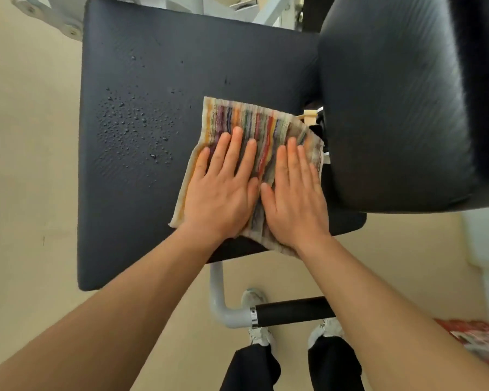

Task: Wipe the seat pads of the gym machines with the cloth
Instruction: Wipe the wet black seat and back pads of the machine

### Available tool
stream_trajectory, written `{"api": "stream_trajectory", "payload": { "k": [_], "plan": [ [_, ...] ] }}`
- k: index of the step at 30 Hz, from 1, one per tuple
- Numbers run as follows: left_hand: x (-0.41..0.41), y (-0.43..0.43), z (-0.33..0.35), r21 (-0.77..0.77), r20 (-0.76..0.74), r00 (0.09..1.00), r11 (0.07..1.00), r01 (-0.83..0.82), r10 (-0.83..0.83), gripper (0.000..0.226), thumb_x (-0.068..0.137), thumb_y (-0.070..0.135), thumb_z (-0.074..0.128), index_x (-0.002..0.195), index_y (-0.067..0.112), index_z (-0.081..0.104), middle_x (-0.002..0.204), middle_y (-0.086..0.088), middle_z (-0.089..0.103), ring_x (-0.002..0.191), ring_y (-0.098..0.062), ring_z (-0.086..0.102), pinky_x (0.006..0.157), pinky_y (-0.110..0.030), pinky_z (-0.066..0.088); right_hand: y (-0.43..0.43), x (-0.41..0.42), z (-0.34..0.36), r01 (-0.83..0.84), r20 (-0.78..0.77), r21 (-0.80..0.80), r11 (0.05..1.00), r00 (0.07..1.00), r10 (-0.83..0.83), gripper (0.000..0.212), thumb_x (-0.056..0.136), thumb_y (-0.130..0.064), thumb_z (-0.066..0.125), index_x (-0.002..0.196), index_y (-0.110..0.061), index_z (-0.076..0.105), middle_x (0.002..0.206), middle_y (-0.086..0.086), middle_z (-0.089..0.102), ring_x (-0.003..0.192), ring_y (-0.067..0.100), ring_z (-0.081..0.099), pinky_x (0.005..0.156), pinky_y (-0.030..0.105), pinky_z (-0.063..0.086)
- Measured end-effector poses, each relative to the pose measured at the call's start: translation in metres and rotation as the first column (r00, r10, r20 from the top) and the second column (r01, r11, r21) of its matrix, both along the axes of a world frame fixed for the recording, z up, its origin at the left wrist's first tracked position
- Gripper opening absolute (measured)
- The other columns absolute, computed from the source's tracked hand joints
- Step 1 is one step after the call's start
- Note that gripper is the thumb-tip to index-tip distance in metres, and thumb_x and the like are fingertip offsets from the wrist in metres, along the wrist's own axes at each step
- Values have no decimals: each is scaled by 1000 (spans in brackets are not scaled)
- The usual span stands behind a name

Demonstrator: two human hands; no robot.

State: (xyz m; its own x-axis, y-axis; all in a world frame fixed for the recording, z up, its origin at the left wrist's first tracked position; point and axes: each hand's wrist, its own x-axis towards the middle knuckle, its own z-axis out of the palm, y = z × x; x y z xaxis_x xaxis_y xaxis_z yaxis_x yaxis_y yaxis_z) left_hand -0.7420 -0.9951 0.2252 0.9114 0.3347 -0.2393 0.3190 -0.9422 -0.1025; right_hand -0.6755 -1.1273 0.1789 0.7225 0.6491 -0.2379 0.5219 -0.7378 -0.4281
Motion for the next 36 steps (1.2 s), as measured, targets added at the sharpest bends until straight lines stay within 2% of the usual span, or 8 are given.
{"api": "stream_trajectory", "payload": {
  "k": [4, 11, 15, 18, 22, 26, 31, 36],
  "plan": [
    [22, -8, -6, -5, 18, 1000, 1000, 8, -8, 63, 107, 48, 15, 162, 19, 5, 170, -8, 0, 157, -27, -1, 126, -48, 3, -11, -14, -1, 110, 21, 5, 994, 994, -110, 70, 105, -45, 16, 160, -5, -1, 169, 16, -4, 157, 27, -5, 127, 47, 9],
    [-14, -56, -11, -83, -59, 963, 963, 256, -262, 62, 107, 47, 13, 162, 20, 4, 169, -7, 0, 156, -28, -3, 126, -49, 3, -96, -41, -12, 117, -32, -82, 990, 992, -120, 77, 103, -58, 14, 161, -9, -2, 170, 12, 2, 158, 26, 1, 127, 45, 12],
    [16, -70, -24, -113, -37, 937, 933, 340, -346, 62, 106, 46, 9, 162, 19, 10, 169, -7, 6, 156, -29, 3, 126, -50, 5, -92, -15, -23, 290, -23, 72, 954, 957, -289, 59, 104, -46, 30, 154, -14, 29, 156, 11, 39, 143, 30, 35, 119, 45, 31],
    [48, -83, -35, -131, -41, 926, 921, 367, -375, 62, 105, 46, 5, 161, 20, 14, 169, -6, 12, 156, -29, 7, 126, -50, 6, -94, 9, -32, 419, -168, 99, 903, 901, -399, 44, 105, -43, 32, 136, -19, 53, 133, 10, 60, 121, 30, 54, 92, 40, 46],
    [73, -88, -38, -85, -64, 914, 915, 395, -400, 59, 104, 42, 13, 147, 18, 46, 150, -8, 47, 139, -32, 38, 122, -50, 16, -98, 35, -43, 602, -417, 89, 793, 746, -520, 36, 102, -35, 44, 119, -12, 66, 124, 17, 67, 112, 41, 60, 85, 40, 44],
    [68, -86, -38, -84, 2, 904, 900, 427, -428, 54, 105, 38, 17, 140, 14, 51, 142, -10, 52, 132, -34, 43, 120, -50, 20, -92, 25, -38, 767, -568, 200, 610, 598, -566, 16, 103, -28, 46, 99, -23, 61, 96, -4, 68, 93, 17, 65, 82, 38, 51],
    [34, -88, -31, -131, 9, 868, 860, 493, -497, 58, 107, 41, 15, 158, 15, 26, 166, -12, 23, 155, -34, 13, 123, -51, 12, -85, -14, -37, 844, -616, 283, 456, 524, -588, 24, 107, -27, 36, 129, -31, 45, 125, -8, 58, 114, 6, 57, 99, 23, 45],
    [32, -73, -28, -208, -10, 767, 752, 626, -641, 58, 106, 46, 18, 161, 26, 15, 168, -3, 16, 156, -31, 7, 124, -51, 12, -62, -48, -29, 974, -802, 172, 146, 225, -553, 48, 107, -24, 37, 151, -36, 23, 139, -8, 45, 120, 8, 52, 97, 23, 44]
  ]
}}
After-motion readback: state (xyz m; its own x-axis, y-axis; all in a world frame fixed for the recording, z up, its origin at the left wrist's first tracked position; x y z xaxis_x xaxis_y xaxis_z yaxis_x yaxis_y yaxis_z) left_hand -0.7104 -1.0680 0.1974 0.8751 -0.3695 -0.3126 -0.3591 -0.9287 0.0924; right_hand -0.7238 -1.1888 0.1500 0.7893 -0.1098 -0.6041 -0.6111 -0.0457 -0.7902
